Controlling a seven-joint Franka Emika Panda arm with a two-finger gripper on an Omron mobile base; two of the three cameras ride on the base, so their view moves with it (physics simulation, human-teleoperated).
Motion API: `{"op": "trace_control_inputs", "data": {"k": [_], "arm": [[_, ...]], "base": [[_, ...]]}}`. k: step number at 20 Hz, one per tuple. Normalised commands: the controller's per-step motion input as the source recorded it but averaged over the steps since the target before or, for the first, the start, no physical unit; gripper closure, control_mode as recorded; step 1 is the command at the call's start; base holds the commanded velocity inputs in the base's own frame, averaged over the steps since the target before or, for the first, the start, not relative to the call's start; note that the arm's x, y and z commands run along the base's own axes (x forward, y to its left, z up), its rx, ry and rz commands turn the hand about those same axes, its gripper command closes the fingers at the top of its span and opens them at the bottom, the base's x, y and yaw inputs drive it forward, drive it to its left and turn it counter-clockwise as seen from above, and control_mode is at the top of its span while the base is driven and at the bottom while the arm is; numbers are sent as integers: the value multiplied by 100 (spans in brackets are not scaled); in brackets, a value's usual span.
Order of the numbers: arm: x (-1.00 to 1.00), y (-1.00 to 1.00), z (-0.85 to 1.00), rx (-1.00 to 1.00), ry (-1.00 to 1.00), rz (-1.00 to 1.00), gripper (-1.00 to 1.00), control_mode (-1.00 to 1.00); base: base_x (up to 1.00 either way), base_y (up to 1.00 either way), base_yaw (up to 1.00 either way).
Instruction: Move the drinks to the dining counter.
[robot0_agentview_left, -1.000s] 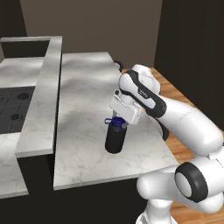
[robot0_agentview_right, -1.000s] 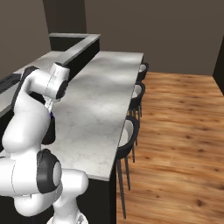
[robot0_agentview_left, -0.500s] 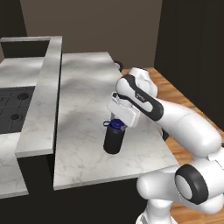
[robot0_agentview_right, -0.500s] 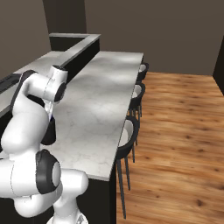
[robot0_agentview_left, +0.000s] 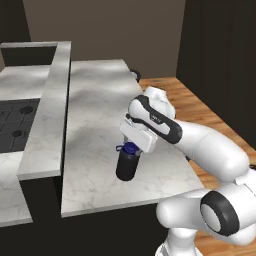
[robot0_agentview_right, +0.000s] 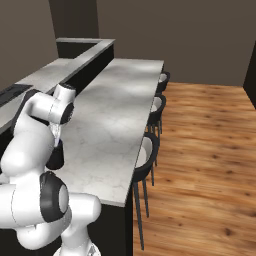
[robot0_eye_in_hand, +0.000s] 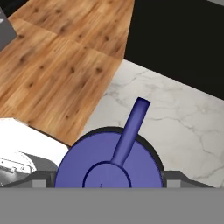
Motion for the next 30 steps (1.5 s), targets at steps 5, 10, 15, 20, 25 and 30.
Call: {"op": "trace_control_inputs", "data": {"k": [5,10,15,20,25,30], "arm": [[29,5,-19,0,0,3,100,-100],[23,5,-26,0,0,3,100,-100],[12,12,-37,0,0,2,100,-100],[15,15,-34,0,0,1,100,-100],[15,14,-33,0,-1,1,100,-100],[5,7,-40,0,-2,2,-100,-100]], "base": [[0,0,0],[0,0,0],[0,0,0],[0,0,0],[0,0,0],[0,0,0]]}}
